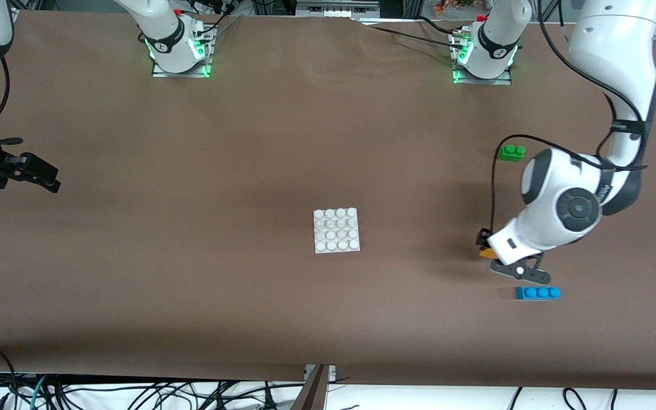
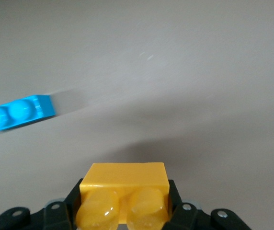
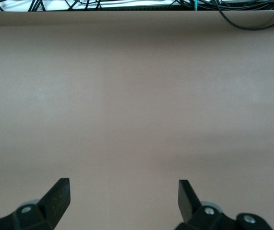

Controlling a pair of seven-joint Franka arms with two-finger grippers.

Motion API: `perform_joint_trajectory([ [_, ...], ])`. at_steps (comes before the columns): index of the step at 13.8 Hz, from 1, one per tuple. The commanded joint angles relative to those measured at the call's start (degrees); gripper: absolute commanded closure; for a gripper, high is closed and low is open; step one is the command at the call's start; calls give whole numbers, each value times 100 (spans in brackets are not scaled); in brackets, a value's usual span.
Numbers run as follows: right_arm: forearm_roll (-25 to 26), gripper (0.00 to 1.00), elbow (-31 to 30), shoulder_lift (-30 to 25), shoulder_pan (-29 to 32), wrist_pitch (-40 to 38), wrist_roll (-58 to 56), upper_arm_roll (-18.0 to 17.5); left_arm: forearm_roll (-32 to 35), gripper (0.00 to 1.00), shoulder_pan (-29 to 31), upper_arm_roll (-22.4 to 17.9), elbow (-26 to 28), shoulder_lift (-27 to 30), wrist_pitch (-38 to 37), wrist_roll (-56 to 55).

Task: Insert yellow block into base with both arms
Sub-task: 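Carry the yellow brick with the left gripper above the base plate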

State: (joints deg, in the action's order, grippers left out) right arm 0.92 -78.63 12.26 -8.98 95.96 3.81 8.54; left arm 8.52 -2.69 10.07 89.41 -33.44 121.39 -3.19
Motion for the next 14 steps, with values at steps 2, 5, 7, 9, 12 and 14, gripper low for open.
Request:
perform_joint_trajectory([
  [2,14,0,-91,-110,90,-42,-283,-63,-219,65,-844,-58,-302,-206,-195,-1181],
  [5,22,0,-91,-110,81,-42,-302,-63,-245,64,-1416,-49,-686,-469,-168,-2043],
  [7,22,0,-91,-110,90,-42,-302,-63,-682,64,-1715,-40,-1012,-707,-151,-2334],
  [9,22,0,-91,-110,90,-42,-302,-63,-948,64,-2023,-49,-1337,-996,-133,-2615],
  [12,22,0,-91,-110,98,-42,-302,-54,-949,66,-2524,-93,-1645,-1243,-124,-2826],
  [14,22,0,-91,-101,99,-42,-302,-46,-949,66,-2700,-93,-1856,-1462,41,-3326],
])
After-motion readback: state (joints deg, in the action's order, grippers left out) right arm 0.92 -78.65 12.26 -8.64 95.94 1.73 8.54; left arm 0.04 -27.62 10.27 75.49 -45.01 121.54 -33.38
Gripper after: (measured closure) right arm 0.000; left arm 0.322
